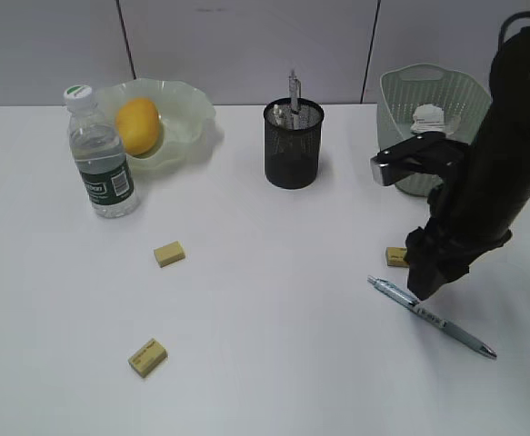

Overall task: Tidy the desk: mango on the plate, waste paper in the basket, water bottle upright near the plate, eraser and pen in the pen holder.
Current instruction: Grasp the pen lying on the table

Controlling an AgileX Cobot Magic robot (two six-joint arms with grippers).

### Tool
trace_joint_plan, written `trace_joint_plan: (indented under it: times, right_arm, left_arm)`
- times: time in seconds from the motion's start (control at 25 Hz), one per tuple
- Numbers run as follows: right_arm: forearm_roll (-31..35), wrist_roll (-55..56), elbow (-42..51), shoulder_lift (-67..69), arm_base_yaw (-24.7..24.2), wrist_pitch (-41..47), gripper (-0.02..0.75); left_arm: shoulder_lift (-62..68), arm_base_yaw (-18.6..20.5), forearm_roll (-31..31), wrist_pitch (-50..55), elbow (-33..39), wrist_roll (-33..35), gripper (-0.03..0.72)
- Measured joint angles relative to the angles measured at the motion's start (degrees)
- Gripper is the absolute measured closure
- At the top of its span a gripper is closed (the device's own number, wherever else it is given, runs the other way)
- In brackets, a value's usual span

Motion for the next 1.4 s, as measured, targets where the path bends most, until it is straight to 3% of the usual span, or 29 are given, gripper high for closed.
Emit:
trace_joint_plan:
  times: [0.2,0.6,1.4]
  right_arm:
    - [-0.24,-0.95,-0.32,4.96,0.0,-5.01,0.248]
    - [-2.32,-1.06,-0.39,7.9,0.0,-5.82,0.248]
    - [-4.27,-0.43,3.77,10.77,0.76,-9.97,0.324]
  left_arm:
    - [0.0,0.0,-0.59,0.0,0.0,0.0,0.449]
    - [0.0,0.0,-0.59,0.0,0.0,0.0,0.45]
    - [0.0,0.0,-0.05,0.0,0.0,0.0,0.45]
